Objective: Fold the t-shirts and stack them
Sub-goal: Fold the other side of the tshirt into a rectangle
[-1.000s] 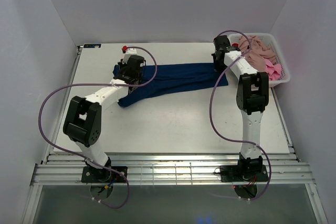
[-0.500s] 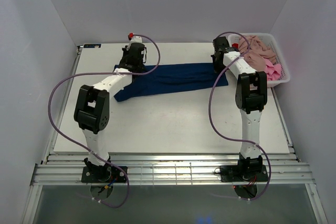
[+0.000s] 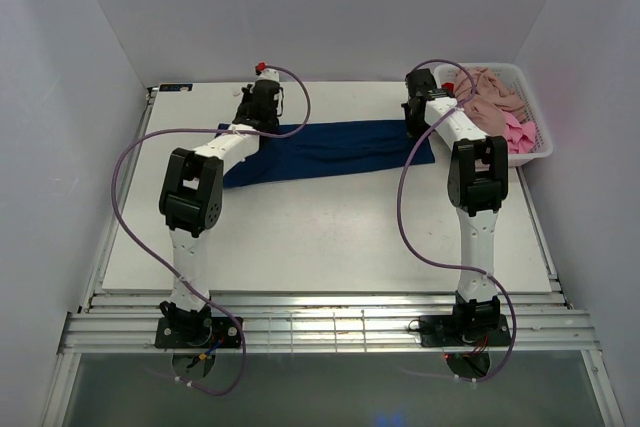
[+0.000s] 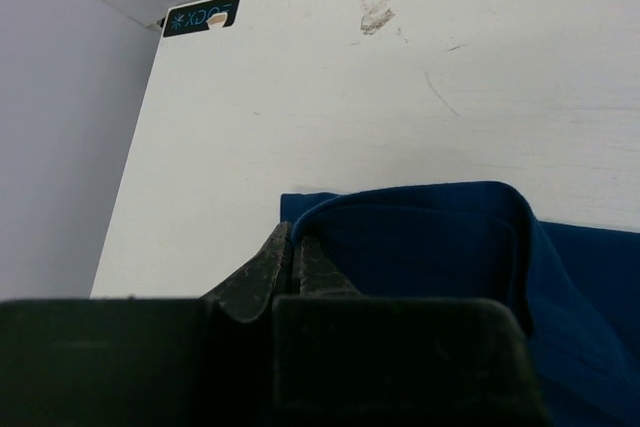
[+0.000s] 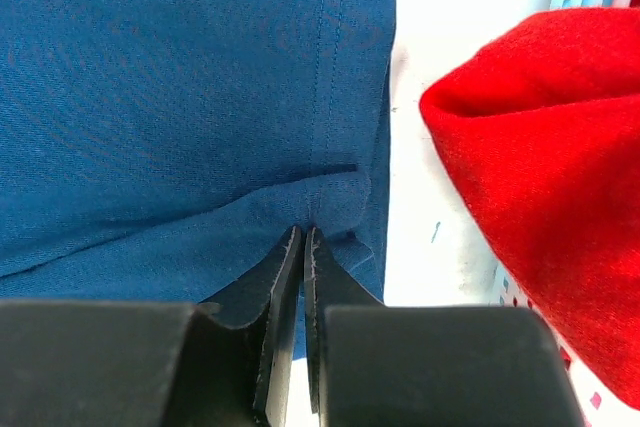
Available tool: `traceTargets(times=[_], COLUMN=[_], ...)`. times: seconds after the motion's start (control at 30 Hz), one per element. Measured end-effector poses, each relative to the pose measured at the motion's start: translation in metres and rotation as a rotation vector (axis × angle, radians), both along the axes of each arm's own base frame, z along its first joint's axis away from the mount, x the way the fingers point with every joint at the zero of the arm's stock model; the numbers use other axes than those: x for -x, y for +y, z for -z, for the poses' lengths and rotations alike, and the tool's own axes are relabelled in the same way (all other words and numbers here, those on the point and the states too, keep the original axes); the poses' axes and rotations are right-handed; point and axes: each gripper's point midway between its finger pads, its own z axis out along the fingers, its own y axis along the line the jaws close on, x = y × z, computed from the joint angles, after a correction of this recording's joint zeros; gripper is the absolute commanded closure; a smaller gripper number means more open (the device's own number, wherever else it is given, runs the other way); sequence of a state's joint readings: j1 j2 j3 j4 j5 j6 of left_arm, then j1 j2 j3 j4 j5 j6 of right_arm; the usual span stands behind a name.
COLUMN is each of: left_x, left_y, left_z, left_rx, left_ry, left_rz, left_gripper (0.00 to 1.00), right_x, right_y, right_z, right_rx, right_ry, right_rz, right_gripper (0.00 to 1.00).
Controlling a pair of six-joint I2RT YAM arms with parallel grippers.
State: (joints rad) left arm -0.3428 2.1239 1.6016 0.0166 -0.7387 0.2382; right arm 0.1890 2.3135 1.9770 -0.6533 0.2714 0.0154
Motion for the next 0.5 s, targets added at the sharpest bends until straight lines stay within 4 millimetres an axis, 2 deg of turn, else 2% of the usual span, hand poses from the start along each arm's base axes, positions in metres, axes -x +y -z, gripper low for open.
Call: traceTargets(times=[0.07, 0.1, 0.17, 0.37, 0.5], left_x=[-0.004, -0.007, -0.015, -0.048, -0.060], left_y=[0.005, 0.007, 0.010, 0.002, -0.005], left_z=[0.001, 0.000, -0.003, -0.027, -0.038], left_rx=[-0.014, -0.018, -0.027, -0.050, -0.061], left_ry=[-0.003, -0.012, -0.026, -0.092, -0.121], left_rz=[-0.002, -0.002, 0.002, 0.060, 0.099], left_gripper=[0.88, 0.82, 0.82, 0.79, 0.66], right_x=[0.000, 0.000, 0.000, -0.001, -0.001], right_y=[-0.001, -0.001, -0.002, -0.003, -0.003], right_z=[0.000, 0.000, 0.000, -0.001, -0.001], right_rx=[0.003, 0.005, 0.009, 0.014, 0.015], right_ry=[0.000, 0.000, -0.002, -0.007, -0.007], right_rz=[0.002, 0.003, 0.005, 0.009, 0.009], right_gripper=[0.91, 0.91, 0.91, 0.88, 0.81])
